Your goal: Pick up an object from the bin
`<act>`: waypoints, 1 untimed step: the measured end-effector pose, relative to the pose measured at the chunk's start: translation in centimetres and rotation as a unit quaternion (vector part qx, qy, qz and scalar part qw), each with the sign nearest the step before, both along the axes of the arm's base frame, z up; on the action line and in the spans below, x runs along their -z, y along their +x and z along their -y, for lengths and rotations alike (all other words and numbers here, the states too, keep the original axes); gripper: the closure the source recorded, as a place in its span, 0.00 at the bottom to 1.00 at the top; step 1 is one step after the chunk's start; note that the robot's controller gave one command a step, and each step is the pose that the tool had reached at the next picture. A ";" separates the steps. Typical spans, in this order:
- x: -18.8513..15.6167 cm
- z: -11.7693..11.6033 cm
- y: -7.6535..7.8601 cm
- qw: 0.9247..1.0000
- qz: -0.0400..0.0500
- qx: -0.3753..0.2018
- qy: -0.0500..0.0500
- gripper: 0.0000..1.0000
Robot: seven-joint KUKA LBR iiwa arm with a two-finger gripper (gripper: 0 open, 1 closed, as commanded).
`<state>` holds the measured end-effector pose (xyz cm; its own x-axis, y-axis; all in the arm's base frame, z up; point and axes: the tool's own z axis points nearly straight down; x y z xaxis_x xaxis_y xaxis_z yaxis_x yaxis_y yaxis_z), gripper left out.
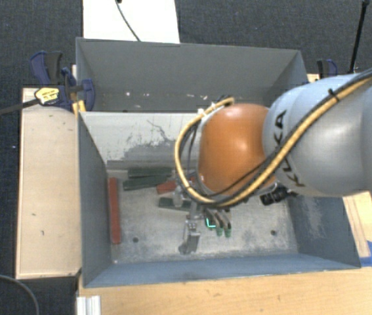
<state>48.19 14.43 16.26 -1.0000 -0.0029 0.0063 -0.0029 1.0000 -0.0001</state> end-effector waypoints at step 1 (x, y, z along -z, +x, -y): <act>-0.7 4.6 2.8 1.000 0.006 0.005 0.000 0.00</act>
Offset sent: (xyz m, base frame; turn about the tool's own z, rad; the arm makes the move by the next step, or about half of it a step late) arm 0.0255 -0.0428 0.0065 0.0046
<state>50.97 9.82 16.97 -1.0000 0.0074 -0.0054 0.0074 1.0000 -0.0008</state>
